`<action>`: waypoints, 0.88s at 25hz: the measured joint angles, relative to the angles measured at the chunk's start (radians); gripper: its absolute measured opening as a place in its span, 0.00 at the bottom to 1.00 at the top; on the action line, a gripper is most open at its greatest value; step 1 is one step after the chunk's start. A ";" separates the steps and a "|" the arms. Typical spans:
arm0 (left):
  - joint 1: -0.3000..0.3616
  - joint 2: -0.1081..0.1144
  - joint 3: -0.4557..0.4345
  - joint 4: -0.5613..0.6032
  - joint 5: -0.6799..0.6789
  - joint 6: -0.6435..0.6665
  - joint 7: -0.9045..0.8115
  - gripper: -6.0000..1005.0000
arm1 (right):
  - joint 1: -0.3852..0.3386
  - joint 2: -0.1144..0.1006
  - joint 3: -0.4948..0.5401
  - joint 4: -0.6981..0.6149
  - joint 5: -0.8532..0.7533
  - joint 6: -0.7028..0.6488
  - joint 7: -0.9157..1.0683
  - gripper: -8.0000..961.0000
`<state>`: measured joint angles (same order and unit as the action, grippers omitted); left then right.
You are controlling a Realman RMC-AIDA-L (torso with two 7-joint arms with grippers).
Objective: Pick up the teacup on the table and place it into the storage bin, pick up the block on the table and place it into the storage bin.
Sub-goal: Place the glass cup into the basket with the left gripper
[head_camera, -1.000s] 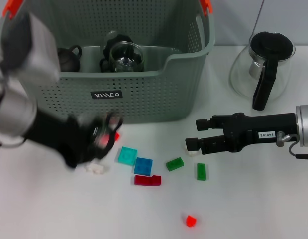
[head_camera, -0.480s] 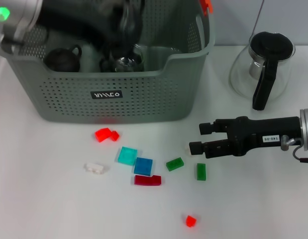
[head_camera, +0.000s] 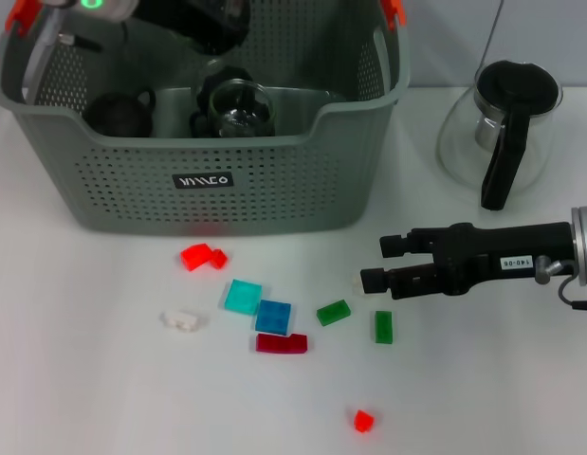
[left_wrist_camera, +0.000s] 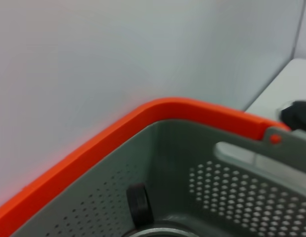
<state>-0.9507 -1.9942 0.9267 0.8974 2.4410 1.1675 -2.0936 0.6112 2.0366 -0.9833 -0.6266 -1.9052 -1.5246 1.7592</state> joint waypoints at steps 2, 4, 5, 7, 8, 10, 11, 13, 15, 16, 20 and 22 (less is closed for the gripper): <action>-0.003 -0.006 0.031 -0.023 0.012 -0.044 0.000 0.06 | 0.003 -0.001 0.000 -0.001 0.000 0.002 0.005 0.97; -0.004 -0.018 0.058 -0.038 0.040 -0.093 -0.002 0.06 | 0.005 -0.002 0.000 -0.001 0.000 0.004 0.007 0.97; -0.004 -0.023 0.066 -0.043 0.053 -0.110 -0.004 0.06 | 0.006 -0.002 0.000 -0.001 0.000 0.005 0.007 0.97; -0.004 -0.030 0.074 -0.051 0.071 -0.132 -0.006 0.06 | 0.006 -0.002 0.000 -0.001 0.000 0.006 0.007 0.97; -0.005 -0.039 0.078 -0.063 0.096 -0.156 -0.008 0.06 | 0.006 -0.002 0.000 -0.001 0.000 0.007 0.007 0.97; -0.005 -0.041 0.079 -0.067 0.101 -0.162 -0.008 0.06 | 0.006 -0.001 0.000 -0.001 0.000 0.009 0.008 0.97; -0.005 -0.041 0.079 -0.068 0.102 -0.163 -0.008 0.06 | 0.006 -0.001 0.000 -0.001 0.000 0.010 0.008 0.97; -0.005 -0.040 0.079 -0.068 0.102 -0.158 -0.008 0.06 | 0.006 -0.001 0.000 -0.001 0.000 0.011 0.008 0.97; -0.002 -0.040 0.080 -0.069 0.102 -0.152 -0.007 0.06 | 0.007 -0.001 0.000 -0.001 0.000 0.012 0.008 0.97; 0.000 -0.040 0.080 -0.069 0.102 -0.150 -0.006 0.06 | 0.007 -0.001 0.000 -0.001 0.000 0.012 0.008 0.97; 0.012 -0.040 0.081 -0.071 0.110 -0.149 -0.002 0.06 | 0.007 -0.001 0.000 -0.003 0.000 0.012 0.007 0.97; 0.018 -0.041 0.081 -0.071 0.118 -0.152 -0.003 0.06 | 0.008 -0.001 0.000 -0.004 0.000 0.012 0.007 0.97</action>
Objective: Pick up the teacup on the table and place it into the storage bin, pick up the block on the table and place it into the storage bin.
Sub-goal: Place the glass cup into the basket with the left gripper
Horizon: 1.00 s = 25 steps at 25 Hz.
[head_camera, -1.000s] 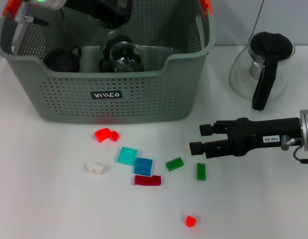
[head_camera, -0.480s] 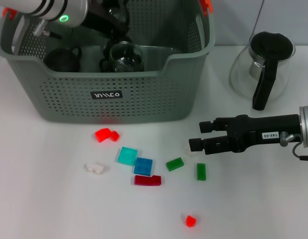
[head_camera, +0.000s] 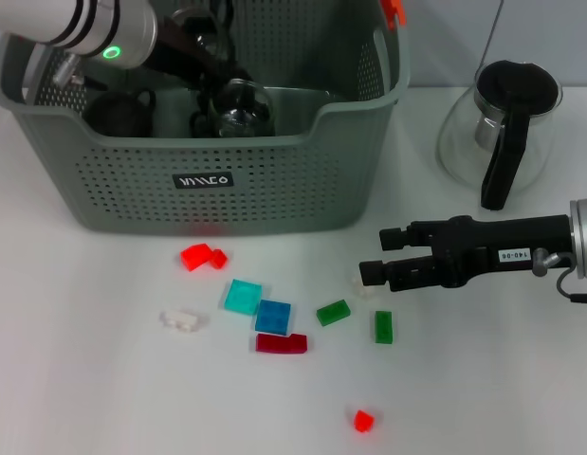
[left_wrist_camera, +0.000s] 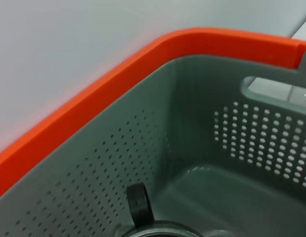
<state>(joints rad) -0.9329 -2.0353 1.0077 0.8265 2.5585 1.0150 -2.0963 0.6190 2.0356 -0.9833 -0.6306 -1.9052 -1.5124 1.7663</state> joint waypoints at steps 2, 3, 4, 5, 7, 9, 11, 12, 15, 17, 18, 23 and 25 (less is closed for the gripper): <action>0.004 -0.002 0.000 0.000 0.004 -0.003 0.000 0.06 | 0.002 0.000 0.000 -0.001 0.000 0.000 0.000 0.97; 0.008 -0.003 0.000 0.000 0.007 -0.004 0.000 0.06 | 0.003 0.000 0.000 -0.001 0.000 0.000 0.000 0.97; 0.011 -0.005 0.000 0.000 0.008 -0.007 0.000 0.06 | 0.005 0.000 0.000 -0.001 0.000 0.000 0.000 0.97; 0.014 -0.005 0.000 -0.001 0.009 -0.009 0.001 0.06 | 0.006 0.000 0.000 -0.001 0.000 0.000 0.000 0.97; 0.018 -0.006 0.000 -0.001 0.010 -0.014 0.001 0.06 | 0.010 0.000 -0.001 -0.001 0.000 0.000 -0.001 0.96; 0.021 -0.008 0.000 -0.003 0.016 -0.018 0.001 0.06 | 0.012 0.000 -0.003 -0.001 0.000 0.001 -0.001 0.97; 0.022 -0.010 0.000 -0.003 0.024 -0.019 0.001 0.06 | 0.013 0.000 -0.004 -0.001 0.000 0.004 -0.001 0.97; 0.022 -0.011 0.000 -0.004 0.026 -0.020 0.001 0.06 | 0.013 0.000 -0.005 -0.001 0.000 0.006 -0.001 0.97; 0.020 -0.014 0.000 -0.004 0.027 -0.020 0.001 0.06 | 0.013 0.000 -0.006 -0.001 0.000 0.009 -0.001 0.97; 0.018 -0.018 0.000 -0.004 0.031 -0.020 0.003 0.06 | 0.013 0.000 -0.006 -0.001 0.000 0.010 -0.002 0.97; 0.017 -0.019 0.000 -0.004 0.033 -0.021 0.003 0.06 | 0.013 0.000 -0.006 0.000 0.000 0.011 -0.003 0.97; 0.015 -0.022 0.010 -0.010 0.037 -0.025 0.004 0.06 | 0.013 -0.002 -0.006 0.003 0.000 0.012 -0.006 0.97; 0.015 -0.022 0.012 -0.012 0.037 -0.029 0.004 0.06 | 0.013 -0.002 -0.007 0.004 0.000 0.012 -0.006 0.97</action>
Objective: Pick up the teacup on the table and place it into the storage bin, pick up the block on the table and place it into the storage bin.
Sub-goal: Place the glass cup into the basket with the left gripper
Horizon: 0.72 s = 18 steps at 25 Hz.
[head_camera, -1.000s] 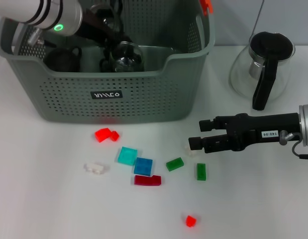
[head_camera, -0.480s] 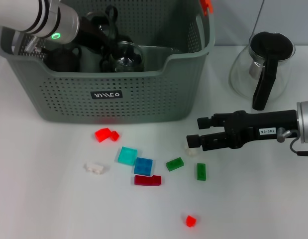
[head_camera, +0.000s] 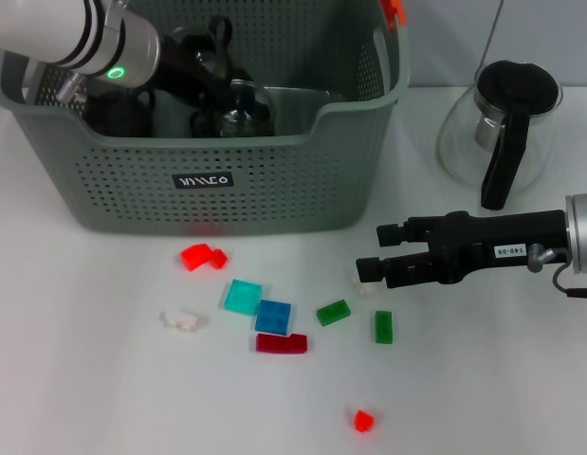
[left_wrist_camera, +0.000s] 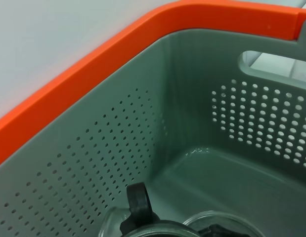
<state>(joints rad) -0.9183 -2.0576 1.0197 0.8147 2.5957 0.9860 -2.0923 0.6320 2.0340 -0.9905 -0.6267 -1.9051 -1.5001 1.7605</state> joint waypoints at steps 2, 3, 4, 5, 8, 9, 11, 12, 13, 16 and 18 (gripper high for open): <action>0.000 -0.001 0.004 -0.002 0.000 -0.003 0.001 0.06 | 0.000 0.000 -0.001 0.001 0.000 0.000 0.000 0.97; 0.001 -0.002 0.011 -0.002 0.000 -0.003 0.001 0.06 | 0.000 0.000 -0.001 0.001 0.000 0.000 0.000 0.97; 0.003 -0.003 0.018 -0.001 0.000 -0.004 0.001 0.06 | 0.000 0.000 -0.001 0.001 0.000 0.000 0.000 0.96; 0.004 -0.004 0.026 -0.001 0.000 -0.004 0.002 0.06 | 0.000 0.000 -0.001 0.002 0.000 0.000 0.000 0.96; 0.004 -0.010 0.048 -0.001 0.009 -0.005 -0.001 0.06 | 0.000 0.000 -0.001 0.002 0.000 0.001 0.000 0.96; 0.003 -0.012 0.050 -0.001 0.015 -0.005 -0.003 0.06 | 0.000 0.000 -0.001 0.002 0.000 0.001 0.000 0.96; 0.000 -0.018 0.051 -0.001 0.027 -0.006 -0.005 0.07 | 0.000 0.000 0.000 0.001 0.000 0.002 0.000 0.96; 0.000 -0.021 0.051 0.001 0.031 -0.006 -0.005 0.08 | 0.000 0.000 0.000 0.001 0.000 0.002 0.001 0.97; 0.000 -0.023 0.051 0.003 0.034 -0.007 -0.004 0.08 | 0.000 0.000 0.000 0.001 0.000 0.002 0.001 0.97; 0.000 -0.026 0.051 0.006 0.038 -0.008 -0.001 0.17 | 0.000 0.000 0.000 0.001 0.000 0.002 0.001 0.97; -0.001 -0.026 0.051 0.006 0.038 -0.008 -0.001 0.25 | 0.000 0.000 0.001 0.002 0.000 0.002 0.000 0.97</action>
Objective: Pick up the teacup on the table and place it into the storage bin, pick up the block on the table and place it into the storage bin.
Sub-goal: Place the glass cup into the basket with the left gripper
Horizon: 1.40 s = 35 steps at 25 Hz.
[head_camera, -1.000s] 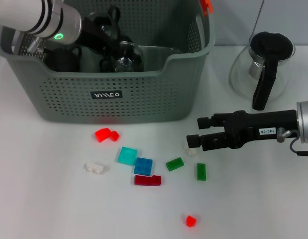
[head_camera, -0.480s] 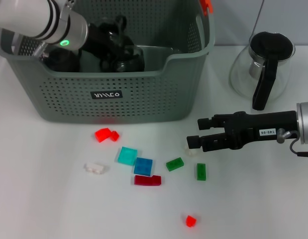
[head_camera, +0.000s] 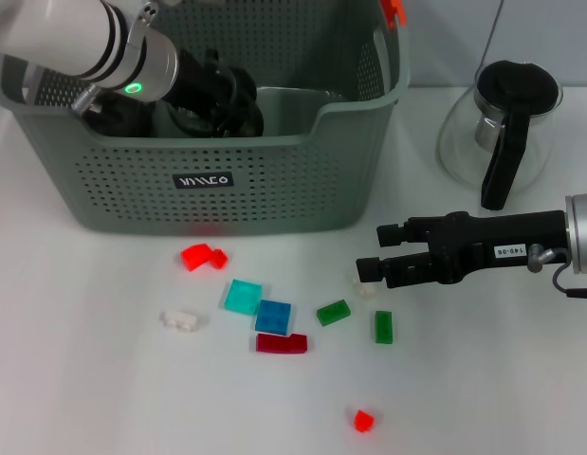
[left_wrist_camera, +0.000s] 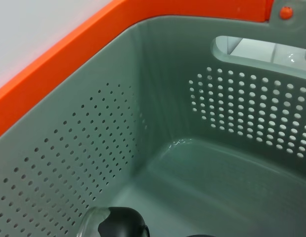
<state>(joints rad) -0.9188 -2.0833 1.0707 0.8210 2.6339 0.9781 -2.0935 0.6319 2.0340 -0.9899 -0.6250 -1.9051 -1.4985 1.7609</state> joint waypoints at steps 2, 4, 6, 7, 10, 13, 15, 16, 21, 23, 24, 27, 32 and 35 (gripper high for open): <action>0.000 0.000 0.000 0.001 0.000 0.000 0.000 0.30 | 0.000 0.000 0.000 0.000 0.000 0.000 0.000 0.97; 0.000 0.000 0.000 0.005 0.001 0.004 -0.001 0.32 | 0.000 0.000 0.001 0.000 0.000 0.000 0.000 0.97; 0.000 0.000 0.000 0.013 0.001 0.013 -0.001 0.34 | 0.000 0.000 0.002 -0.001 0.000 0.000 0.000 0.97; 0.000 0.000 0.000 0.020 0.001 0.019 -0.002 0.36 | 0.000 0.000 0.002 -0.002 0.000 0.000 0.000 0.97; 0.001 0.001 0.000 0.048 0.002 0.051 -0.004 0.41 | 0.000 0.000 0.002 -0.005 0.000 0.000 0.000 0.97; 0.005 0.002 -0.004 0.085 0.003 0.099 -0.007 0.46 | 0.000 0.000 0.003 -0.006 0.000 0.000 0.000 0.97; 0.009 0.004 -0.009 0.116 0.003 0.129 -0.010 0.50 | 0.000 0.000 0.004 -0.006 0.000 0.000 -0.001 0.97; 0.011 0.005 -0.010 0.131 0.003 0.144 -0.012 0.55 | 0.000 0.000 0.004 -0.006 0.000 0.000 -0.002 0.97; 0.033 0.006 -0.019 0.248 0.003 0.260 -0.024 0.74 | 0.001 -0.002 0.005 -0.007 0.000 0.000 -0.003 0.97; 0.044 0.002 -0.021 0.291 0.003 0.287 -0.030 0.76 | 0.002 -0.003 0.005 -0.007 0.000 0.000 -0.003 0.97; 0.051 0.001 -0.021 0.315 0.001 0.299 -0.033 0.77 | 0.002 -0.003 0.005 -0.007 0.000 0.000 -0.004 0.97; 0.069 -0.003 -0.022 0.376 -0.012 0.331 -0.044 0.78 | 0.003 -0.003 0.005 -0.009 0.000 0.000 -0.005 0.97; 0.115 -0.032 -0.072 0.521 -0.073 0.414 -0.043 0.78 | 0.008 -0.012 0.006 -0.009 0.002 -0.006 -0.006 0.97; 0.140 -0.038 -0.104 0.593 -0.148 0.492 -0.039 0.78 | 0.011 -0.015 0.007 -0.011 0.003 -0.011 -0.006 0.97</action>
<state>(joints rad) -0.7786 -2.1218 0.9663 1.4143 2.4856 1.4698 -2.1323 0.6427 2.0187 -0.9833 -0.6358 -1.9017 -1.5094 1.7548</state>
